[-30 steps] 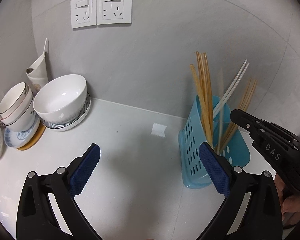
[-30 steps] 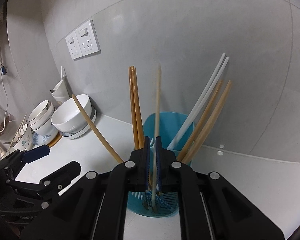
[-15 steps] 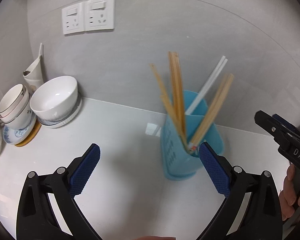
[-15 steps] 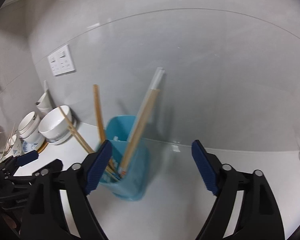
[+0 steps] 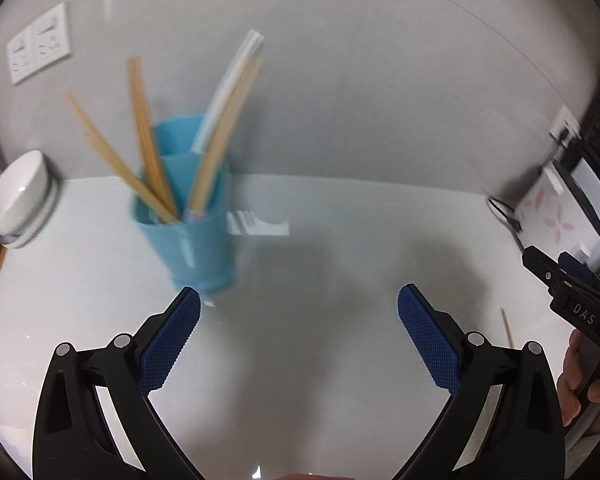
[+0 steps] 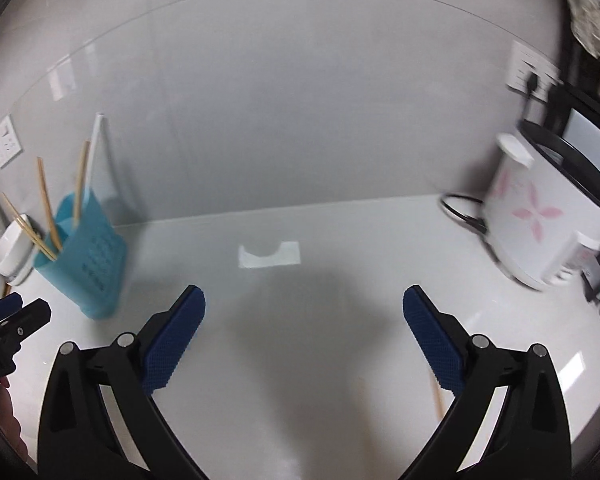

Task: Organize utensils
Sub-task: 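Withdraw both open grippers from the holder toward the counter, then move both open grippers down over the last two chopsticks on the counter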

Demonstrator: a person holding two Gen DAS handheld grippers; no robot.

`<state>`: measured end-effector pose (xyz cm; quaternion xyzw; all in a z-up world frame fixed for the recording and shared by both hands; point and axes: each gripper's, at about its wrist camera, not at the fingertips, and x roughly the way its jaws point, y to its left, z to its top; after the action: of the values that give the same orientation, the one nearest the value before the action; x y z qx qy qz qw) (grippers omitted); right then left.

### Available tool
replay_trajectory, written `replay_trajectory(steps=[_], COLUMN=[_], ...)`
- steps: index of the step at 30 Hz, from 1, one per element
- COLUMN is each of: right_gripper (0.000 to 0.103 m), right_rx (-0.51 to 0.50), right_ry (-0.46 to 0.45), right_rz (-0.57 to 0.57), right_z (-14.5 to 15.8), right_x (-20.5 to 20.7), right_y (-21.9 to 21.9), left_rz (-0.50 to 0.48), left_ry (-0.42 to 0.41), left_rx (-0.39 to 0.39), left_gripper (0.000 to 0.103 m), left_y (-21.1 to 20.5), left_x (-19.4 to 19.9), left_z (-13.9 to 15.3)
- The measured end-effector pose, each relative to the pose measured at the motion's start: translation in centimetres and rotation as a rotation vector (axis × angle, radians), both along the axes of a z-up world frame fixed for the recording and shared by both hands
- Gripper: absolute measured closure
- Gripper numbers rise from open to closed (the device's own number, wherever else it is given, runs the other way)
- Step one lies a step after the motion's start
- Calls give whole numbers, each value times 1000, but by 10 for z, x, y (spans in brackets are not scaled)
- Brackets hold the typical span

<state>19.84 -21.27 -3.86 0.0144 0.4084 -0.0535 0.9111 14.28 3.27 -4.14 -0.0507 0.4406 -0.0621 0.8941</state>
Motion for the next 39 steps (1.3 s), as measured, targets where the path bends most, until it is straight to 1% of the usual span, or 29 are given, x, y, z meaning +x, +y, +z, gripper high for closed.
replay_trajectory(steps=[2,4,8,10,14,15,17,20,23,29,33,35,39], right_gripper=[8,8,8,8,9,11,12,14,19,27,36,39,47], right_rx=[-23,-25,-35,-33,-28,-25,-26,-30,-28,-18,-5,0,17], right_ry=[29,63,149,182,268,288,334,387,436,490,527,541,571], right_rz=[-24,-38,-50,-47,-31,-23,3,31,55,66,73,73,72], right_z=[-5,-11,-28,-36,-60,-65,-76,-88,-98,-106,-112,-116,-121], right_x=[-11,-18,-33,-38,-52,-55,-60,-70,-75,-81,-82,-82,-81], right_y=[-30,-54,-101,-115,-139,-139,-142,-146,-145,-143,-138,-138,-137], left_rz=[-31,-60,-100,-114,-131,-132,-127,-128,-116,-101,-93,-91,-87], left_ry=[14,38,107,146,217,238,279,332,371,420,452,472,476], left_rx=[0,12,16,12,30,33,62,74,79,108,156,166,197], left_gripper=[6,6,6,6,6,6,7,7,8,9,11,13,13], left_y=[-26,-57,-110,-135,-181,-190,-205,-223,-234,-255,-265,-268,-274], left_x=[-3,-7,-12,-16,-24,-25,-23,-25,-23,-17,-14,-13,-11], left_z=[-5,-14,-33,-45,-67,-73,-87,-106,-118,-138,-148,-153,-157])
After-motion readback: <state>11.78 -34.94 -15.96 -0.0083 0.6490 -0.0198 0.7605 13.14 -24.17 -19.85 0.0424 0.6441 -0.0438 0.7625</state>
